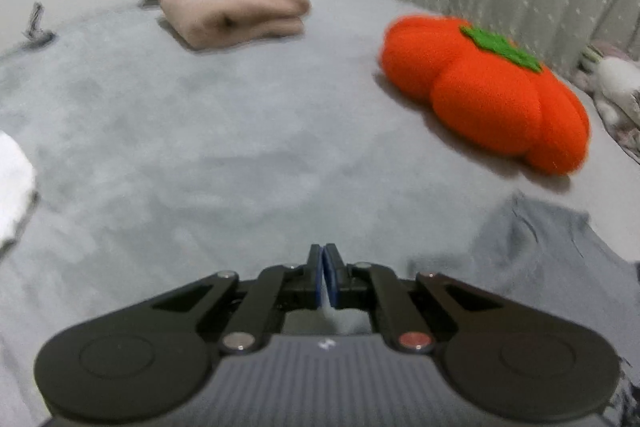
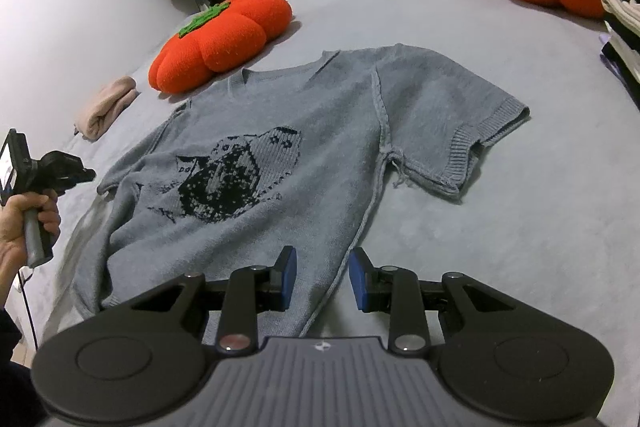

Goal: Fold clothes

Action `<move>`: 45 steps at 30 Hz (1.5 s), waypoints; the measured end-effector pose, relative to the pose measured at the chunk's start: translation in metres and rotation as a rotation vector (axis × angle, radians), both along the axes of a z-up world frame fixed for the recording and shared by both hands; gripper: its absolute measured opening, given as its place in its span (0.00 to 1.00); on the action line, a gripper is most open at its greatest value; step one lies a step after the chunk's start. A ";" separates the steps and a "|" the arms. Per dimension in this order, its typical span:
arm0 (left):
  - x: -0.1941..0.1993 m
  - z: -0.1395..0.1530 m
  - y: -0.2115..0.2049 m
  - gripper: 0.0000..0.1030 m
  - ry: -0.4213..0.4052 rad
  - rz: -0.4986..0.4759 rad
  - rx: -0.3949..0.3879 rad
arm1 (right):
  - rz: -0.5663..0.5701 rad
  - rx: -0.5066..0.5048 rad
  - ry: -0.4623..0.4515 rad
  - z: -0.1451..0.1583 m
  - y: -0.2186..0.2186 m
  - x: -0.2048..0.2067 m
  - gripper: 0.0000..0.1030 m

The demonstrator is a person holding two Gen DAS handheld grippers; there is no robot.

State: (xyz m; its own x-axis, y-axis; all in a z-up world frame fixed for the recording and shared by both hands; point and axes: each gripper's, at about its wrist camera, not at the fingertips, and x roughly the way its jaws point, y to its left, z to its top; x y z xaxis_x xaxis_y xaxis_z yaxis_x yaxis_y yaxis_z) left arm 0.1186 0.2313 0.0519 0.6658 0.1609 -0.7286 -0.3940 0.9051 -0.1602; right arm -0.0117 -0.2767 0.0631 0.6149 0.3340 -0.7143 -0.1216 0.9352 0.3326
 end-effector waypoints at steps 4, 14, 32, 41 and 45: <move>0.002 0.000 -0.015 0.17 -0.002 -0.062 0.023 | -0.063 0.019 0.018 -0.003 -0.011 0.008 0.28; 0.014 0.005 -0.051 0.70 -0.060 -0.256 0.155 | -0.292 0.044 0.037 -0.007 -0.059 0.038 0.44; 0.071 -0.016 -0.099 0.61 -0.038 -0.446 0.267 | -0.317 0.018 0.026 -0.018 -0.068 0.075 0.45; 0.086 -0.023 -0.083 0.08 0.014 -0.371 0.214 | -0.293 -0.010 0.020 -0.019 -0.062 0.077 0.45; 0.084 -0.013 -0.065 0.08 -0.030 -0.314 0.195 | -0.281 -0.021 0.011 -0.019 -0.059 0.076 0.45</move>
State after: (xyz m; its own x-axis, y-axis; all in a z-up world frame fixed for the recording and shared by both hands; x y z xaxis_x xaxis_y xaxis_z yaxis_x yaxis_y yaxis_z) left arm 0.2025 0.1665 0.0387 0.7251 0.0793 -0.6840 -0.0896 0.9958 0.0205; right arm 0.0642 -0.3353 0.0445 0.6736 0.1367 -0.7263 0.1469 0.9384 0.3129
